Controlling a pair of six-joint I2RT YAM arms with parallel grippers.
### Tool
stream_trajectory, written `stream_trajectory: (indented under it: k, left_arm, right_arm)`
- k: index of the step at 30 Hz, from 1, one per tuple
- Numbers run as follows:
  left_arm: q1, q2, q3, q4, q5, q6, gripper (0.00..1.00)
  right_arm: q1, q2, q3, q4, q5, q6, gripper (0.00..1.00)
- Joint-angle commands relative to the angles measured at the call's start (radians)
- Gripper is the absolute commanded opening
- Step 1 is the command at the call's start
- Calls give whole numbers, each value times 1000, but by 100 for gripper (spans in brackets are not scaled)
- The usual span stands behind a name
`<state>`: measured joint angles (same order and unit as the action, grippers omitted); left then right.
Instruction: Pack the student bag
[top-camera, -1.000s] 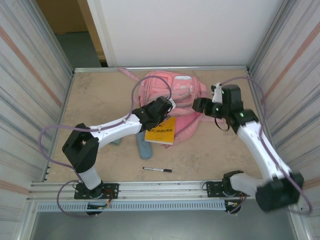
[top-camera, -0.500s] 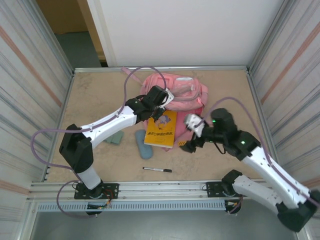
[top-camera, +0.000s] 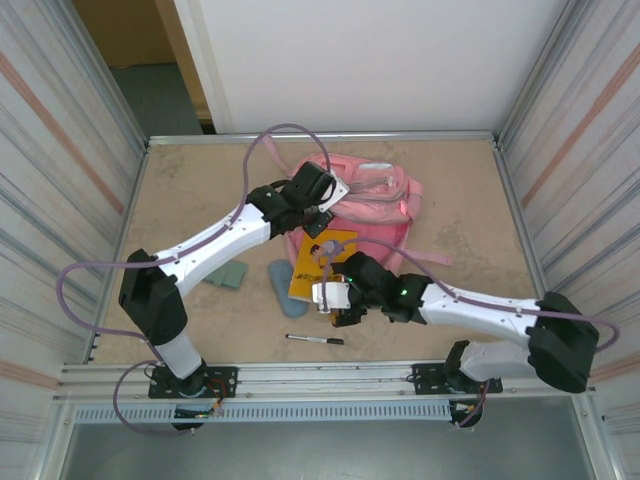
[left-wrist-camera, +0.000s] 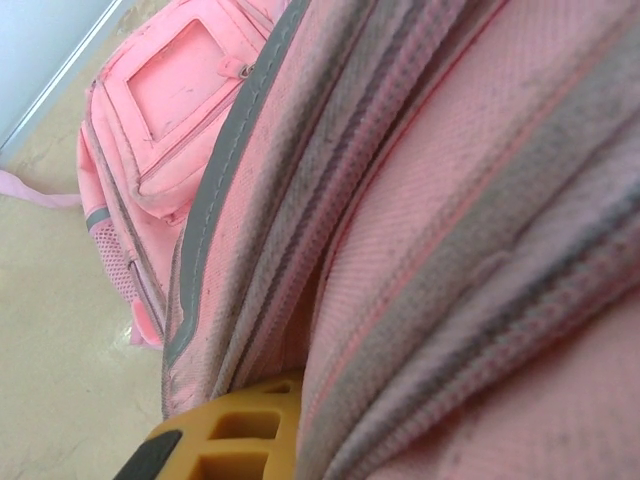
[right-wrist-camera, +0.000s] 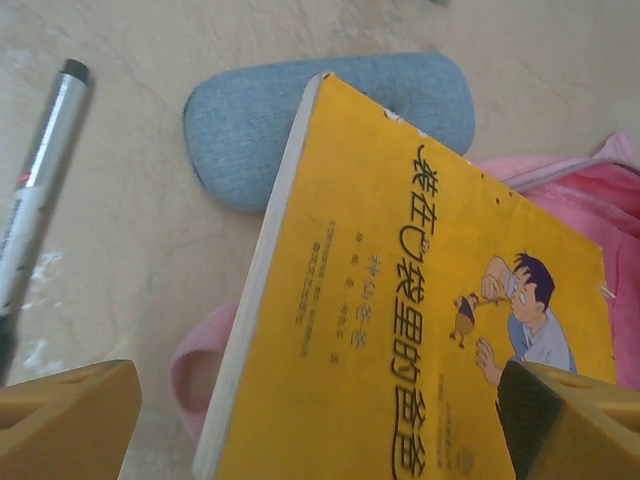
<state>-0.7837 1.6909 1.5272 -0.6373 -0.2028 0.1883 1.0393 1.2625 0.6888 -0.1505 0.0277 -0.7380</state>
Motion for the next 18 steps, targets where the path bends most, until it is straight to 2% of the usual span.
stream_trajectory:
  k: [1,5,7,8,10,11,18]
  left_arm:
    - [9,-24,58,34,68,-67,4]
    - [10,-22,57,27,78,-70,4]
    - [11,-19,57,28,84,-69,3]
    - [12,-17,57,26,87,-69,3]
    - [12,-20,59,18,94,-73,2]
    - [11,-23,55,19,94,-75,2]
    - [12,-40,35,26,105,-75,2]
  right_arm:
    - [28,79,2,67,86,-11,91]
    - [36,152,8,72,101,9,91]
    - [35,196,18,112,207,25,86]
    - [34,215,27,116,253,31,81]
    - [33,242,52,103,322,47,62]
    - [34,242,57,97,325,49,57]
    - [36,171,49,66,271,62,55]
